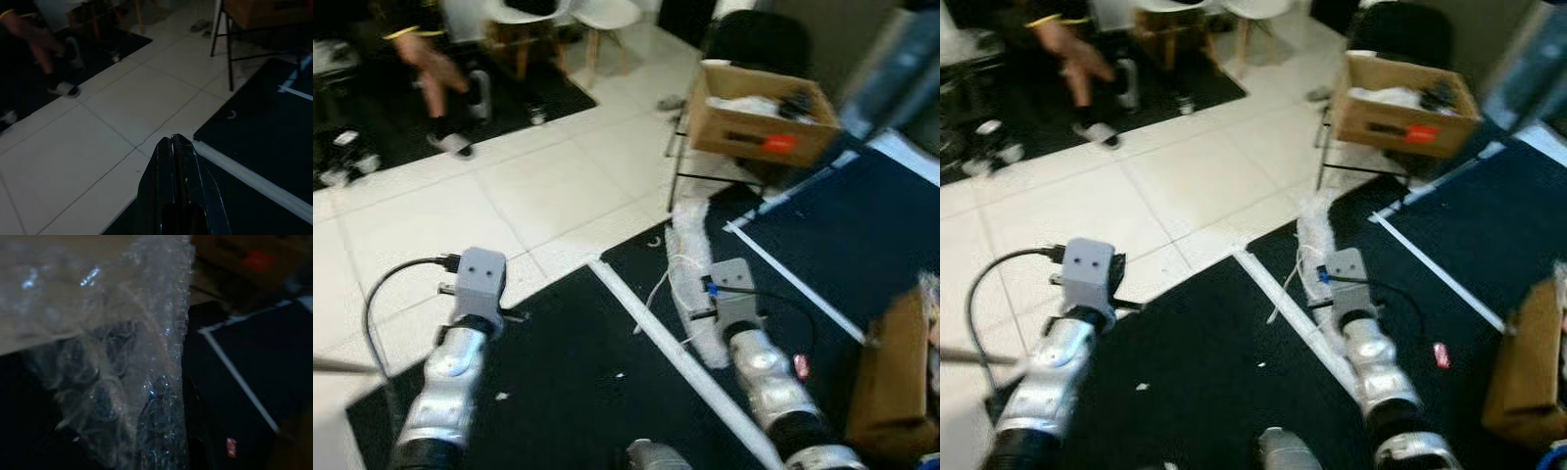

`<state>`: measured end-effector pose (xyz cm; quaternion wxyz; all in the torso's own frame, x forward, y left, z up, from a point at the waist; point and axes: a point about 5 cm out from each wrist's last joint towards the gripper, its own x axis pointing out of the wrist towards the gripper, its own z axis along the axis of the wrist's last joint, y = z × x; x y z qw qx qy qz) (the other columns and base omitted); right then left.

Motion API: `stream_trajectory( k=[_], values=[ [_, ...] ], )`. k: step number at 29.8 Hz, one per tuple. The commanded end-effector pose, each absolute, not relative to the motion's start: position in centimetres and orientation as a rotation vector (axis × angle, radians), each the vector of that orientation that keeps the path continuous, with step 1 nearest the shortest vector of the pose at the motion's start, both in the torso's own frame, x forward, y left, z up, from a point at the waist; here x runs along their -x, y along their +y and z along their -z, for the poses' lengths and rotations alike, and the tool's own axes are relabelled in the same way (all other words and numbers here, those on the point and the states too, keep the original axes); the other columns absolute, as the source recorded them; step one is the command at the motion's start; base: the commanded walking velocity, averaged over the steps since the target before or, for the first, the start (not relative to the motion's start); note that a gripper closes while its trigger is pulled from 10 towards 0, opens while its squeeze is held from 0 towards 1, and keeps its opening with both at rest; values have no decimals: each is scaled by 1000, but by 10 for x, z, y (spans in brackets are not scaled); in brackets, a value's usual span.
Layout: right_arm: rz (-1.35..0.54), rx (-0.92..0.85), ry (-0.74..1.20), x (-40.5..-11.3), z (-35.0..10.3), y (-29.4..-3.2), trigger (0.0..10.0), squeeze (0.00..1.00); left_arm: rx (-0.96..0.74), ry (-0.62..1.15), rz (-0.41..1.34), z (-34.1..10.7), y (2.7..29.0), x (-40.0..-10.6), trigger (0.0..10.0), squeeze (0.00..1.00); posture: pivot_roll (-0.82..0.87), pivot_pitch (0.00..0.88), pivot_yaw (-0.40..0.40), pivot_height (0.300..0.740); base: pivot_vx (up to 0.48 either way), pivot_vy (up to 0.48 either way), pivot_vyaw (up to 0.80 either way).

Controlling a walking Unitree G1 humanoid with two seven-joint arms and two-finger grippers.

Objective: Picking trash to rubbish bin

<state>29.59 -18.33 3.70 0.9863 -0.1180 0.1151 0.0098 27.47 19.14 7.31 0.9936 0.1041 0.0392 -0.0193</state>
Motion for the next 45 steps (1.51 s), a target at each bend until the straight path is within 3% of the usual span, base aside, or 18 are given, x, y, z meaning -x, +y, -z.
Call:
stream_trajectory(
  k=[1, 26, 38, 45],
  values=[
    [-14, 225, 252, -291, -31, -183, 10000, 0, -216, 126, 32, -63, 193, -271, 10000, 0, 54, 69, -59, 740, 0, 0, -800],
    [27, 200, 269, -288, -26, -189, 10000, 0, -205, 149, -17, -58, 194, -266, 10000, 0, 49, 82, -62, 740, 0, 0, -800],
    [2, 193, 260, -290, -27, -185, 10000, 0, -234, 154, -7, -56, 192, -266, 10000, 0, 47, 62, -72, 740, 0, 0, 0],
    [1, 206, 264, -293, -28, -186, 10000, 0, -248, 158, -8, -56, 193, -267, 10000, 0, 53, 52, -73, 740, 321, 0, 0]
  ],
)
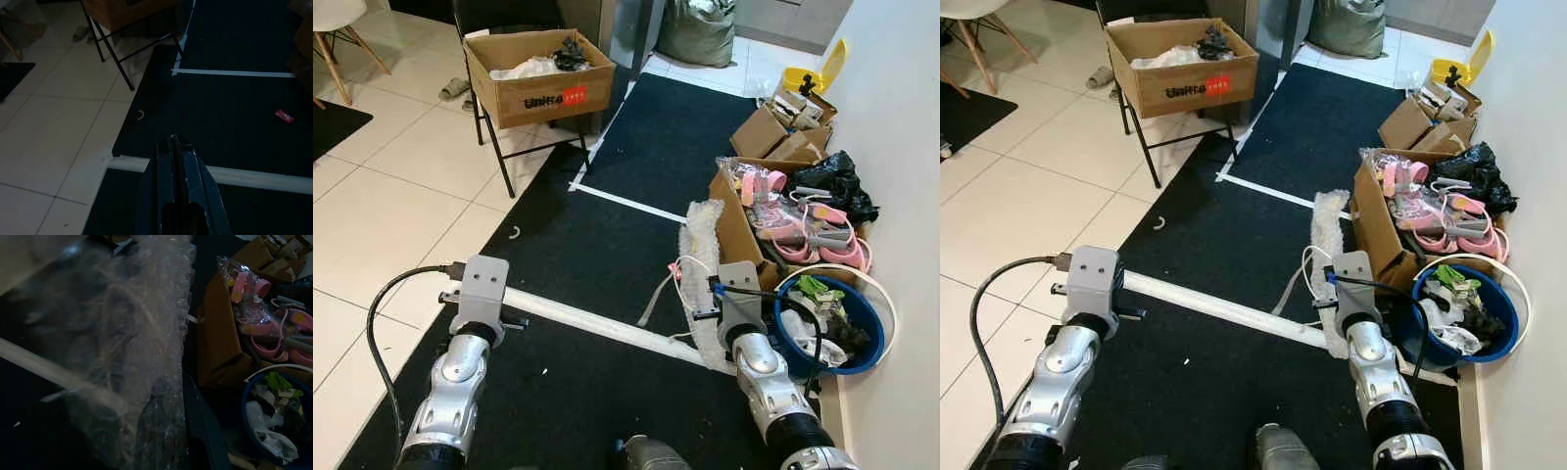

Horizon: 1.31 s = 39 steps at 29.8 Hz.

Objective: Picking trash to rubbish bin

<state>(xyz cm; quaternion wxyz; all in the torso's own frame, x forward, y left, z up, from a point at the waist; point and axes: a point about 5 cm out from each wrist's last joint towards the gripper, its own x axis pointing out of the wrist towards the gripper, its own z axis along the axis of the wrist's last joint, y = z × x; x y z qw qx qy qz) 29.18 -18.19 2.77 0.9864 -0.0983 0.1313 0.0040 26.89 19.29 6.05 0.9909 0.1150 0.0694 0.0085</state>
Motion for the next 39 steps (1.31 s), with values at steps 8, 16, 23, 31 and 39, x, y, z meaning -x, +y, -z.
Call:
stream_trajectory(
  k=[8, 16, 23, 31, 39],
  values=[
    [13, 209, 259, -296, -30, -186, 10000, 0, -253, 156, -17, -58, 196, -270, 10000, 0, 54, 47, -72, 740, 355, 0, 0],
    [30, 202, 269, -299, -31, -188, 10000, 0, -249, 137, -15, -62, 196, -275, 10000, 0, 54, 43, -69, 740, 358, 0, 0],
    [38, 201, 268, -302, -32, -189, 10000, 0, -247, 132, -13, -64, 194, -279, 10000, 0, 52, 38, -68, 740, 375, 0, 0],
    [41, 201, 266, -303, -33, -189, 10000, 0, -252, 128, -10, -65, 194, -281, 10000, 0, 54, 38, -72, 740, 379, 0, 0],
    [37, 199, 262, -303, -33, -191, 10000, 0, -252, 125, -7, -65, 192, -281, 10000, 0, 56, 40, -74, 740, 356, 0, 0]
  ],
)
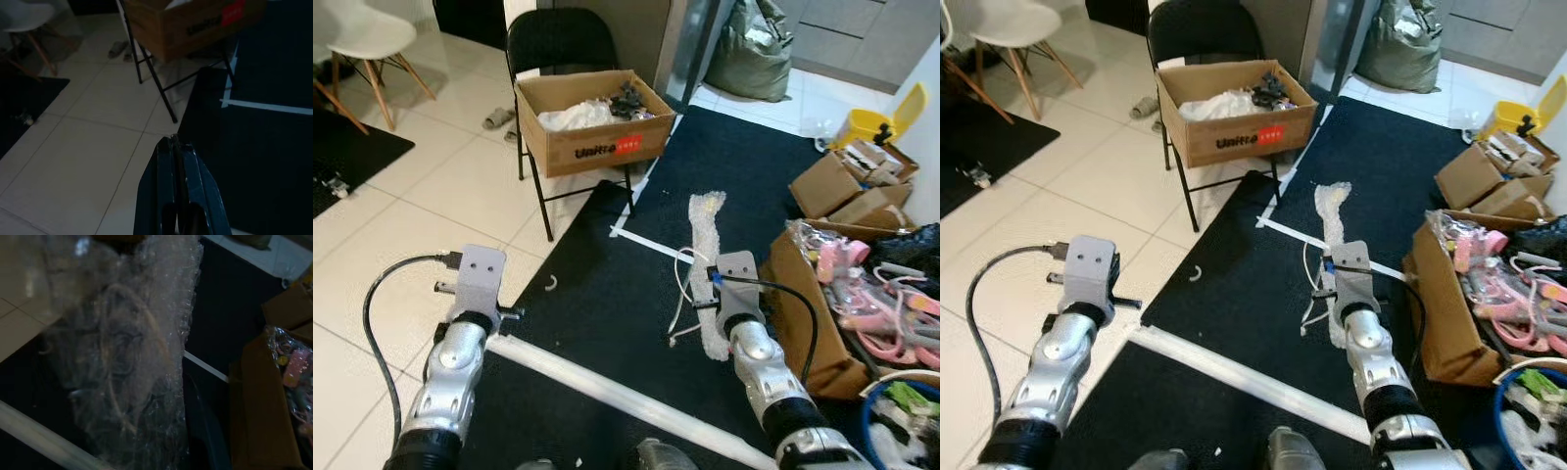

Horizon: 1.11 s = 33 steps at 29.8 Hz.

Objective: Picking trash to rubbish bin

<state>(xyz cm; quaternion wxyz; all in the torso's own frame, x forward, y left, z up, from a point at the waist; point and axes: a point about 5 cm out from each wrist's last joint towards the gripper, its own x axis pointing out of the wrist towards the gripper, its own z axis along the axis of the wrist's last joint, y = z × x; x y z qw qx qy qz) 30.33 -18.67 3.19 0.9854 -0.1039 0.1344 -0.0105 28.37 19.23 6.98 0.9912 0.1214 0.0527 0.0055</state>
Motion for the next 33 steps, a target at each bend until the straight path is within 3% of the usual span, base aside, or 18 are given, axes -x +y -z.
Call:
stream_trajectory(
  k=[1, 17, 23, 33],
  values=[
    [40, 196, 263, -303, -33, -191, 10000, 0, -252, 124, -5, -65, 192, -282, 10000, 0, 56, 40, -74, 740, 356, 0, 0],
    [100, 138, 272, -288, -20, -186, 10000, 0, -274, 128, 85, -71, 189, -289, 10000, 0, 63, 66, 53, 740, 345, 0, 0],
    [111, 133, 274, -285, -18, -189, 10000, 0, -273, 124, 90, -73, 189, -292, 10000, 0, 64, 69, 50, 740, 331, 0, 0],
    [120, 137, 280, -286, -20, -192, 10000, 0, -270, 123, 84, -72, 188, -290, 10000, 0, 67, 74, 35, 740, 330, 0, -584]
  ],
)
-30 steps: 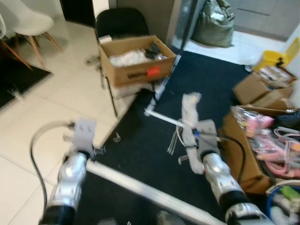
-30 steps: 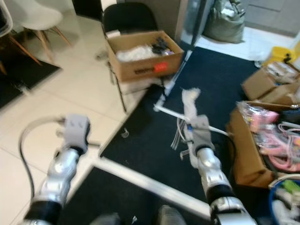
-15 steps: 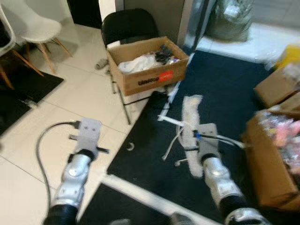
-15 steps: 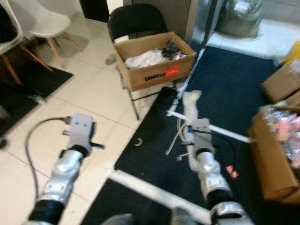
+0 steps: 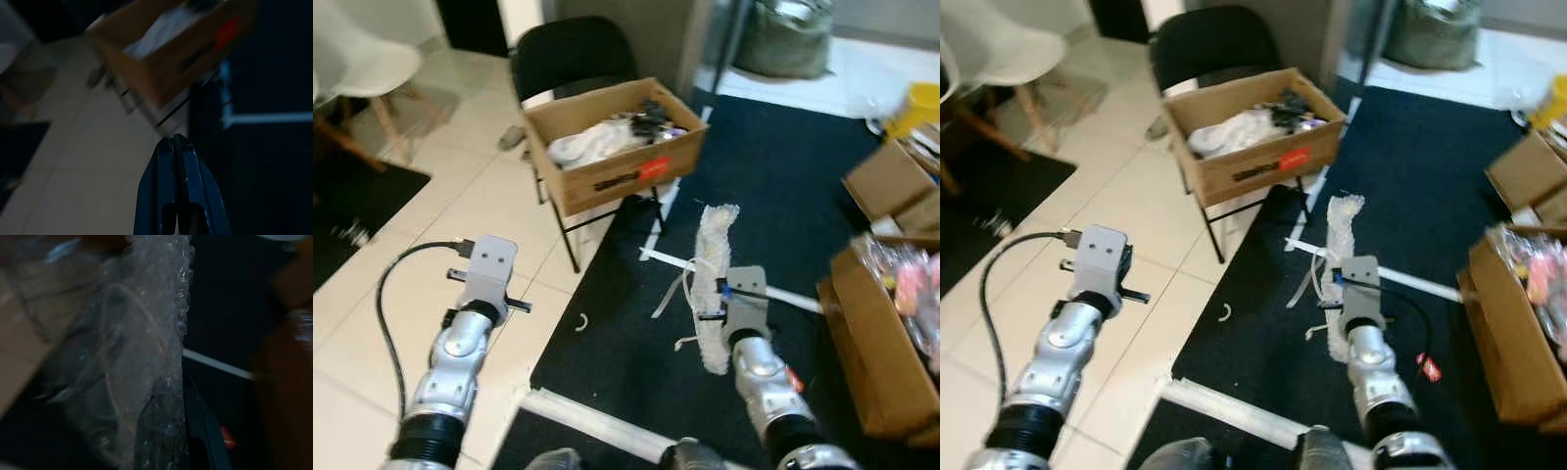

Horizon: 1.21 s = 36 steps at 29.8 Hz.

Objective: Picking trash to rubbish bin

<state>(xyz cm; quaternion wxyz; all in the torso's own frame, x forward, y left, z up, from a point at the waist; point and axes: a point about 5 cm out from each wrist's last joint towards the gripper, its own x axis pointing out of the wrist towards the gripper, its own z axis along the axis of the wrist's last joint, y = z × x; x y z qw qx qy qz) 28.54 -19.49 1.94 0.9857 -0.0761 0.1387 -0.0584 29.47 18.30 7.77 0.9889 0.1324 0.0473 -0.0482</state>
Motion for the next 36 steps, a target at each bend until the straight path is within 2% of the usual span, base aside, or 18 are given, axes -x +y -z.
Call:
stream_trajectory(
  k=[1, 27, 36],
  values=[
    [121, 137, 279, -287, -20, -193, 10000, 0, -269, 124, 84, -72, 188, -290, 10000, 0, 66, 74, 33, 740, 330, 0, -594],
    [129, 133, 279, -288, -22, -196, 10000, 0, -261, 129, 82, -70, 187, -286, 10000, 0, 66, 80, 22, 740, 329, 0, -595],
    [91, 159, 270, -292, -24, -191, 10000, 0, -263, 128, 83, -70, 186, -287, 10000, 0, 68, 74, 16, 740, 322, 0, 0]
  ],
)
